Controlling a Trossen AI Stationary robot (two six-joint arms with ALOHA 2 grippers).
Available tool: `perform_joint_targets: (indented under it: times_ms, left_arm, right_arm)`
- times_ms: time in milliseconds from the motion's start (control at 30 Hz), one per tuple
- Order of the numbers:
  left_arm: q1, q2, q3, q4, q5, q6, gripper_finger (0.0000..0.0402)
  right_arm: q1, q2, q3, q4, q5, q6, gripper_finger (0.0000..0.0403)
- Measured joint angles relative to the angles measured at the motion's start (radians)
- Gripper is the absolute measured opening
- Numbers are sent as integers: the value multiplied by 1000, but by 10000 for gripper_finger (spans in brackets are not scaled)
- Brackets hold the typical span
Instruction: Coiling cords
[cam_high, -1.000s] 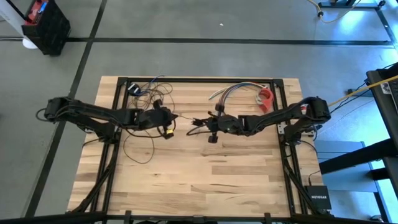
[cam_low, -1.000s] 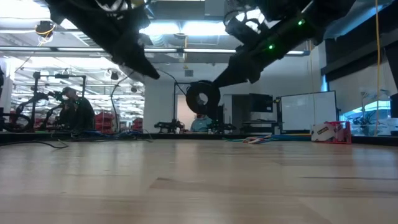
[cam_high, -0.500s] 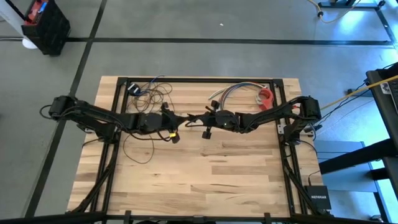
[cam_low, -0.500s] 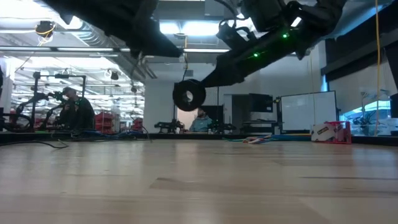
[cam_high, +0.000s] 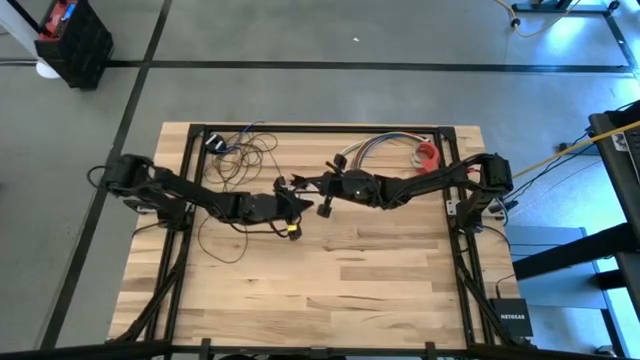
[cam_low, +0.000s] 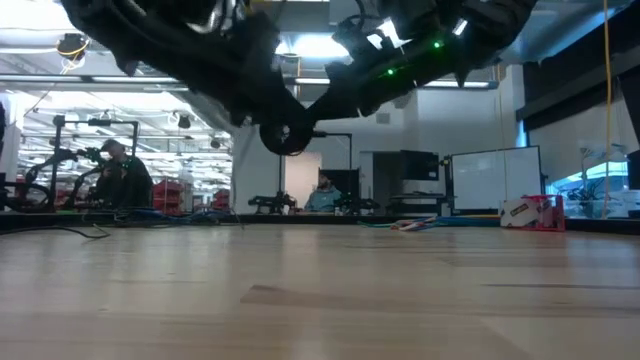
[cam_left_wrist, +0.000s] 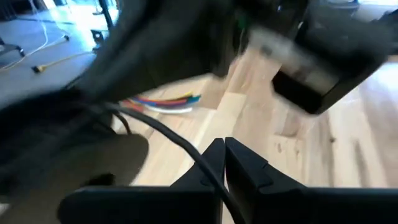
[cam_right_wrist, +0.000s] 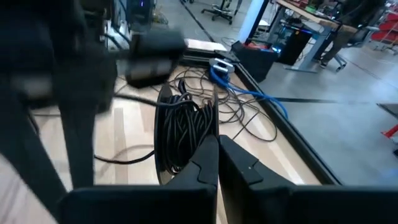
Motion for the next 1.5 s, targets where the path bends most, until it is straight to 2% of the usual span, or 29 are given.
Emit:
perform_joint_targets:
  times_ms: [367,733,933,1067,1300,1500]
  left_arm:
    - [5,129,0,119,-6,-15,5]
    - [-15,107,0,135,0,14,5]
    - [-38,106,0,115,0,25,8]
    - [-38,106,0,100,0,4,39]
    - [-41,106,0,34,-1,-18,142]
    - [-47,105,0,-17,-1,-10,172]
  right_arm:
    - [-4,0,64,-1,-7,6,5]
    - [-3,-2,76,-20,-11,6,5]
    - [-3,-2,76,-131,-13,-13,5]
    - [-2,13,71,-174,-13,-10,5]
    - [-2,82,58,-187,-12,14,5]
    - [-2,159,57,-186,-10,15,5]
